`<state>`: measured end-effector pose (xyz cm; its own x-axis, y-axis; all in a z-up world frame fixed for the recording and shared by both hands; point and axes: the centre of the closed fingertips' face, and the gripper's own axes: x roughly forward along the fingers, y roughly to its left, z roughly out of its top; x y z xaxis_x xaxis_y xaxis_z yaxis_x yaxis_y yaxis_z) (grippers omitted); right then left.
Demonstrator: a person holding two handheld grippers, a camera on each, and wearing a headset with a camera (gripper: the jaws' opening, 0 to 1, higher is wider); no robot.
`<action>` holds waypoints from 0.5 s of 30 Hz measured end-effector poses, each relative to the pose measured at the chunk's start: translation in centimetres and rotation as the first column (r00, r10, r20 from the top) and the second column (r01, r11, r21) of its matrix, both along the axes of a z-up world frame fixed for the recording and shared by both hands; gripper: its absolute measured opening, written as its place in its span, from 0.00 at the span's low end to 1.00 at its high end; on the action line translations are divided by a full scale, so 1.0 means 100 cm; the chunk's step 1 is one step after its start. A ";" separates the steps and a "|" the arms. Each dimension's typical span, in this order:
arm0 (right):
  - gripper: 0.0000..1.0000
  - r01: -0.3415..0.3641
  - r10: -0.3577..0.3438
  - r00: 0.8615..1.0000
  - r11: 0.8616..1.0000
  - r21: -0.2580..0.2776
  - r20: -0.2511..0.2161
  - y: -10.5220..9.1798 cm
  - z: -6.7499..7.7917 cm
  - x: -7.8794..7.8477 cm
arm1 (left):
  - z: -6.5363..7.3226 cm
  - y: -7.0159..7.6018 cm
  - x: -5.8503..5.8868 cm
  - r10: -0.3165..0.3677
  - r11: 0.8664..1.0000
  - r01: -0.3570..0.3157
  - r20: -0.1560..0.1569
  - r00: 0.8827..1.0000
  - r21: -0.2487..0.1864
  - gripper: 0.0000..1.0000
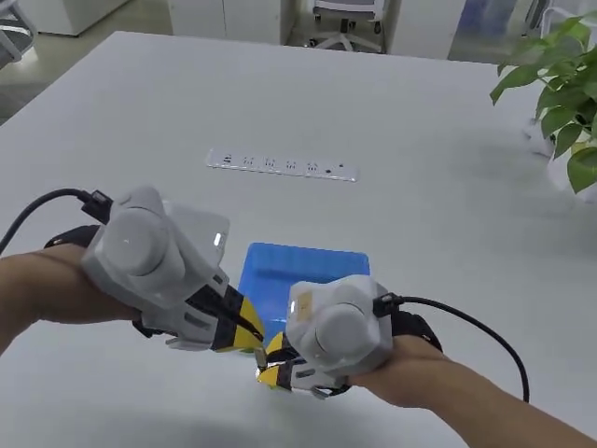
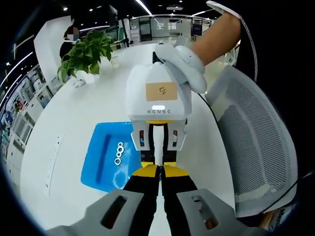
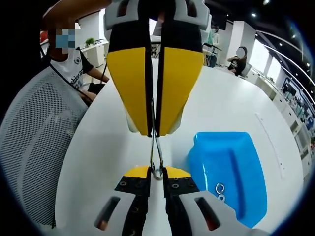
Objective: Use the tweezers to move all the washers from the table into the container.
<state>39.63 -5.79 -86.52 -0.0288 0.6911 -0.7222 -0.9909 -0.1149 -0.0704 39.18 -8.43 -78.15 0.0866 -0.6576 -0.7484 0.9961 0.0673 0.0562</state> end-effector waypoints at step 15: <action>0.12 0.006 -0.006 1.000 1.000 0.003 -0.018 0.002 -0.005 -0.001 | -0.004 0.000 0.001 0.011 1.000 -0.011 -0.017 1.000 -0.005 0.05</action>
